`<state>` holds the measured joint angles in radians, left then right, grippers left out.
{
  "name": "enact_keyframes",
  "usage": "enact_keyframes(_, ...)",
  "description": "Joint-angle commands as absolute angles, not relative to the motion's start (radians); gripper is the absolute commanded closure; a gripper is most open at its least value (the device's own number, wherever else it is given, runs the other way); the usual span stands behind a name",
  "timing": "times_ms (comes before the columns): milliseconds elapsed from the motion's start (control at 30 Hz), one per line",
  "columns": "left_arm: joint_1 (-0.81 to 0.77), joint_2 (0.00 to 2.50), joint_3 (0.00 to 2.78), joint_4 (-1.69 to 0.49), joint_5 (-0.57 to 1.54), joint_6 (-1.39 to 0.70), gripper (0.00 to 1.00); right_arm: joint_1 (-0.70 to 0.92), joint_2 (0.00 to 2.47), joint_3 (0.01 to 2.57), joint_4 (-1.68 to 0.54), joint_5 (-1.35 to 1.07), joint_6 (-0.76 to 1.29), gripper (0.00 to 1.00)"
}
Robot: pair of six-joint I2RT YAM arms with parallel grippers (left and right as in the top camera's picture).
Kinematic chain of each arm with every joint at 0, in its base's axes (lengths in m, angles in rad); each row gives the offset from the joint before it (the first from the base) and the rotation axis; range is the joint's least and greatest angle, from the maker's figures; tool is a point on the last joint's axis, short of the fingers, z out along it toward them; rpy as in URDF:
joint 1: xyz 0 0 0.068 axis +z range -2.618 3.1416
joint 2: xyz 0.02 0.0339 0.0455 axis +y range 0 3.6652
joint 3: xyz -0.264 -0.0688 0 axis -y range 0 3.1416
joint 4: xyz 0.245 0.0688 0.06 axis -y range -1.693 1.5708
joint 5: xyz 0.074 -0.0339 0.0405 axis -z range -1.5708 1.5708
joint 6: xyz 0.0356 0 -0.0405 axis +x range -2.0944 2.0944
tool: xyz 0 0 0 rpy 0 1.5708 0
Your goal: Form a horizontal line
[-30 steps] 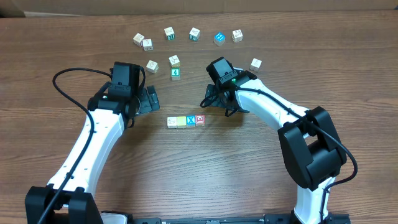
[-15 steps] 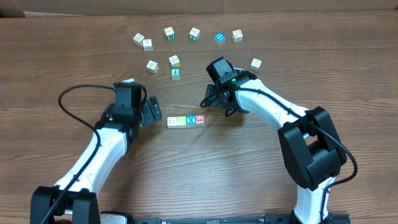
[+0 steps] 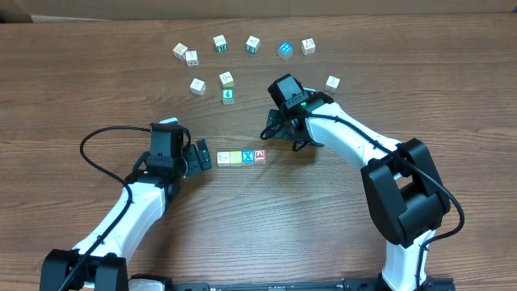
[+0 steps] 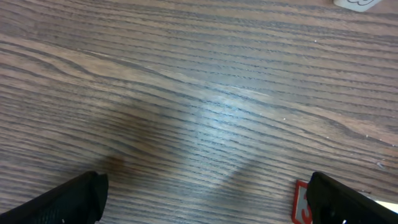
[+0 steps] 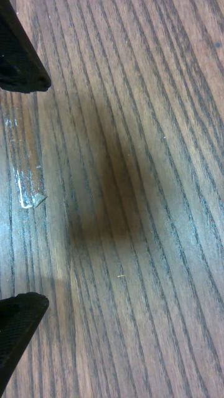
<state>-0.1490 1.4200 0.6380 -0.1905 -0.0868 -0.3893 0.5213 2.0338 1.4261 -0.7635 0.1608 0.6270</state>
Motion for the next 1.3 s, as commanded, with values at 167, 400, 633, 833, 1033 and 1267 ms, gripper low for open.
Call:
enact_keyframes(167,-0.151,1.398,0.624,-0.186,-0.073,-0.380,0.00,0.519,2.023,1.420,-0.760,0.163,0.621,0.00)
enact_keyframes(400,-0.151,1.391,0.623,-0.186,-0.070,-0.370,0.01,0.519,2.022,1.420,-0.760,0.163,0.621,0.00)
enact_keyframes(633,-0.151,1.391,0.623,-0.182,0.000,-0.232,0.00,0.519,2.023,1.420,-0.760,0.163,0.621,0.00)
enact_keyframes(833,-0.151,1.391,0.612,-0.168,0.020,-0.190,0.00,0.519,2.022,1.420,-0.760,0.163,0.621,0.00)
enact_keyframes(1033,-0.151,1.373,0.541,-0.074,0.027,-0.189,0.00,0.519,2.022,1.420,-0.760,0.163,0.621,0.00)
enact_keyframes(1267,-0.151,1.318,0.485,-0.031,0.026,-0.155,0.00,0.519,2.023,1.420,-0.760,0.163,0.621,0.00)
